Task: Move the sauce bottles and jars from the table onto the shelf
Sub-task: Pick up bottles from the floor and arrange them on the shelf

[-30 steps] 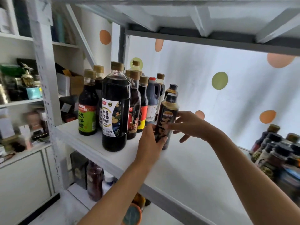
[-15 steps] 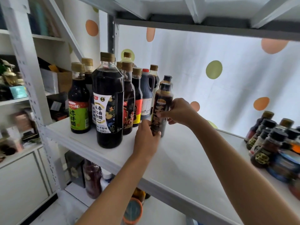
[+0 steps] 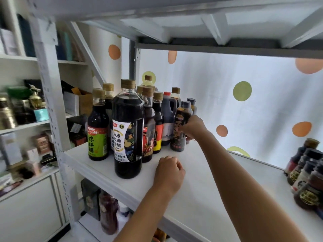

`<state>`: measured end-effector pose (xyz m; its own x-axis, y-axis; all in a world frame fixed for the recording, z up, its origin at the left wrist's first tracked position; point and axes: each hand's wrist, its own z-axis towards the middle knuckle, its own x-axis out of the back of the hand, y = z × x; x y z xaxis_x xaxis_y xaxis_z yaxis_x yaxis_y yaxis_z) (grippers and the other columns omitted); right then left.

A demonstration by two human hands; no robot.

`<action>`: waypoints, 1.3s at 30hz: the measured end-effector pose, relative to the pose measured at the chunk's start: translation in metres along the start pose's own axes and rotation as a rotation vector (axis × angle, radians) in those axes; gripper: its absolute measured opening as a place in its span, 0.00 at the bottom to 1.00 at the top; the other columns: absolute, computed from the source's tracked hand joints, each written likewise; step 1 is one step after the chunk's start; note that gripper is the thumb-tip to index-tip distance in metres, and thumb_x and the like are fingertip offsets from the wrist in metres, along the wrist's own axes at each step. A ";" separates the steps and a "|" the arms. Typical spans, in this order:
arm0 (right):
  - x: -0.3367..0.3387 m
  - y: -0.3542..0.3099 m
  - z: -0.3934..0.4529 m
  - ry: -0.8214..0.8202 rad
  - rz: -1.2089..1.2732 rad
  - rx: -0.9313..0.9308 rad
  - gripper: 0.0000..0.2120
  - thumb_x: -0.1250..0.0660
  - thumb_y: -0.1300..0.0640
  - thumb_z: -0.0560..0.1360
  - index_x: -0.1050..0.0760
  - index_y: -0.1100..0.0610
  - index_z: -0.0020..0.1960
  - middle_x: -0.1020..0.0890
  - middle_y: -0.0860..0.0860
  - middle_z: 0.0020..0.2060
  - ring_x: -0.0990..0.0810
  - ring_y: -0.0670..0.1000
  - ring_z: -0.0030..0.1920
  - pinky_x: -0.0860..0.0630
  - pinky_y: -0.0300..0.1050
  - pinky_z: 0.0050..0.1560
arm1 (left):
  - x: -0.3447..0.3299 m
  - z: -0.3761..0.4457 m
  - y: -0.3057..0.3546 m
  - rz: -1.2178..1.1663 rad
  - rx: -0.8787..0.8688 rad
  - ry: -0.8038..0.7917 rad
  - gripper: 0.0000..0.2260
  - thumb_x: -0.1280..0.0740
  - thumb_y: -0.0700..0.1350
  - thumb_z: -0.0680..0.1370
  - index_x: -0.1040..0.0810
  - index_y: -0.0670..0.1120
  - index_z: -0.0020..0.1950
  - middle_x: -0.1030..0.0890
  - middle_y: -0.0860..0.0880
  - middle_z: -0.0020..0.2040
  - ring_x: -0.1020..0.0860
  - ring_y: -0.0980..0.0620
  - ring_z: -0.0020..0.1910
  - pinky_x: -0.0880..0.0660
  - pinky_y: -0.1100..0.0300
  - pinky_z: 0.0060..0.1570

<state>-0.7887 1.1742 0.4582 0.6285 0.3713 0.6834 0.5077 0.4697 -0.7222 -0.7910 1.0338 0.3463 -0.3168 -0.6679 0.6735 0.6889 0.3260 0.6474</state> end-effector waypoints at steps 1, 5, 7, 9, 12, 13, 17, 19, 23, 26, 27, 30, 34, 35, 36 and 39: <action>0.001 -0.001 0.001 0.003 0.000 -0.001 0.13 0.26 0.62 0.72 0.27 0.63 0.52 0.21 0.59 0.42 0.17 0.58 0.37 0.16 0.56 0.41 | 0.001 -0.001 0.000 -0.005 0.002 0.000 0.04 0.37 0.43 0.77 0.23 0.47 0.46 0.22 0.50 0.50 0.27 0.52 0.52 0.27 0.60 0.52; 0.003 0.000 0.003 0.009 0.004 -0.018 0.14 0.25 0.63 0.71 0.27 0.62 0.51 0.21 0.59 0.45 0.17 0.60 0.39 0.16 0.52 0.40 | 0.001 0.000 0.001 -0.013 0.009 -0.006 0.04 0.36 0.43 0.75 0.22 0.47 0.45 0.21 0.49 0.49 0.26 0.51 0.52 0.26 0.58 0.52; 0.003 0.002 0.004 0.017 0.032 -0.020 0.13 0.25 0.63 0.71 0.27 0.63 0.50 0.21 0.59 0.43 0.18 0.58 0.36 0.16 0.55 0.42 | 0.000 0.001 0.001 -0.014 0.016 -0.011 0.03 0.36 0.43 0.76 0.22 0.47 0.45 0.22 0.50 0.49 0.26 0.52 0.52 0.26 0.59 0.52; 0.003 0.002 0.002 0.026 0.074 -0.017 0.13 0.25 0.62 0.72 0.28 0.62 0.49 0.22 0.57 0.40 0.19 0.56 0.34 0.16 0.56 0.41 | -0.001 0.001 0.001 -0.009 0.022 -0.013 0.04 0.36 0.43 0.76 0.22 0.47 0.45 0.22 0.50 0.49 0.27 0.52 0.52 0.26 0.59 0.53; -0.008 0.016 -0.010 -0.001 0.053 -0.064 0.13 0.26 0.59 0.73 0.29 0.62 0.50 0.21 0.59 0.45 0.17 0.58 0.39 0.16 0.51 0.38 | -0.001 0.001 0.001 -0.025 0.049 -0.009 0.05 0.36 0.42 0.75 0.21 0.46 0.45 0.22 0.50 0.49 0.26 0.52 0.51 0.25 0.57 0.53; -0.015 0.027 -0.015 -0.022 -0.010 -0.084 0.14 0.25 0.58 0.73 0.29 0.61 0.50 0.20 0.60 0.48 0.16 0.59 0.43 0.17 0.48 0.39 | -0.001 0.001 0.001 -0.032 0.063 -0.011 0.05 0.36 0.42 0.75 0.21 0.46 0.44 0.22 0.50 0.48 0.26 0.51 0.51 0.25 0.56 0.53; -0.028 0.066 -0.036 -0.073 -0.155 -0.110 0.13 0.26 0.56 0.72 0.30 0.54 0.38 0.20 0.56 0.45 0.21 0.55 0.47 0.28 0.41 0.40 | 0.000 0.002 -0.001 -0.028 0.064 -0.021 0.07 0.36 0.42 0.74 0.19 0.45 0.45 0.21 0.47 0.50 0.25 0.47 0.53 0.26 0.55 0.53; -0.028 0.072 -0.049 -0.148 -0.186 -0.084 0.07 0.28 0.57 0.73 0.26 0.56 0.45 0.21 0.55 0.48 0.23 0.54 0.51 0.26 0.43 0.49 | 0.001 0.000 0.000 -0.045 0.074 -0.021 0.07 0.36 0.42 0.74 0.18 0.45 0.46 0.19 0.46 0.50 0.24 0.46 0.53 0.25 0.55 0.52; -0.047 0.088 -0.096 -0.146 -0.573 0.001 0.24 0.52 0.49 0.84 0.40 0.56 0.77 0.40 0.55 0.78 0.42 0.57 0.77 0.47 0.58 0.74 | 0.003 0.002 -0.001 -0.008 0.051 -0.054 0.08 0.35 0.43 0.76 0.18 0.43 0.51 0.19 0.43 0.55 0.24 0.44 0.57 0.27 0.55 0.56; -0.041 0.095 -0.132 -0.181 -0.679 -0.083 0.31 0.59 0.39 0.82 0.55 0.49 0.81 0.55 0.50 0.81 0.57 0.54 0.80 0.62 0.65 0.75 | 0.007 0.000 -0.002 0.073 0.007 -0.165 0.10 0.37 0.44 0.79 0.22 0.42 0.58 0.23 0.42 0.61 0.26 0.43 0.61 0.30 0.55 0.59; -0.039 0.095 -0.141 -0.191 -0.671 -0.086 0.31 0.59 0.38 0.82 0.56 0.50 0.81 0.56 0.51 0.81 0.58 0.54 0.80 0.63 0.64 0.76 | 0.007 -0.004 -0.002 0.114 -0.025 -0.218 0.12 0.39 0.44 0.80 0.25 0.42 0.61 0.25 0.42 0.64 0.28 0.43 0.63 0.31 0.54 0.61; -0.035 0.093 -0.165 -0.203 -0.678 -0.062 0.31 0.59 0.39 0.82 0.55 0.51 0.81 0.55 0.52 0.81 0.58 0.53 0.80 0.61 0.61 0.77 | 0.013 -0.021 -0.004 0.271 -0.132 -0.332 0.17 0.47 0.46 0.82 0.31 0.42 0.69 0.31 0.43 0.71 0.33 0.44 0.69 0.37 0.52 0.68; -0.035 0.089 -0.192 -0.199 -0.658 -0.072 0.29 0.58 0.43 0.83 0.54 0.52 0.81 0.55 0.53 0.81 0.57 0.53 0.80 0.60 0.61 0.77 | 0.034 -0.055 -0.009 0.367 -0.173 -0.400 0.20 0.50 0.49 0.83 0.34 0.45 0.74 0.34 0.47 0.75 0.35 0.48 0.72 0.42 0.53 0.71; -0.036 0.085 -0.200 -0.184 -0.640 -0.101 0.28 0.58 0.44 0.84 0.54 0.53 0.81 0.54 0.53 0.81 0.57 0.54 0.80 0.60 0.62 0.77 | 0.039 -0.064 -0.009 0.386 -0.173 -0.383 0.20 0.50 0.49 0.83 0.34 0.46 0.73 0.34 0.47 0.75 0.36 0.49 0.72 0.43 0.53 0.72; -0.040 0.079 -0.208 -0.169 -0.632 -0.136 0.28 0.58 0.46 0.84 0.54 0.54 0.81 0.54 0.53 0.81 0.56 0.54 0.80 0.60 0.62 0.77 | 0.042 -0.076 -0.010 0.404 -0.176 -0.334 0.20 0.51 0.49 0.83 0.33 0.46 0.73 0.33 0.48 0.74 0.36 0.50 0.72 0.43 0.53 0.72; -0.058 0.059 -0.236 -0.161 -0.637 -0.158 0.28 0.57 0.49 0.83 0.53 0.57 0.81 0.53 0.55 0.80 0.56 0.55 0.80 0.59 0.64 0.76 | 0.045 -0.117 -0.024 0.338 -0.253 -0.072 0.18 0.50 0.49 0.84 0.29 0.46 0.70 0.30 0.49 0.72 0.38 0.51 0.74 0.48 0.54 0.73</action>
<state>-0.6563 0.9909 0.3505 0.0888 0.1809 0.9795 0.8378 0.5183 -0.1717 -0.7457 0.9177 0.3187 -0.0842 -0.5001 0.8619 0.8971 0.3383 0.2840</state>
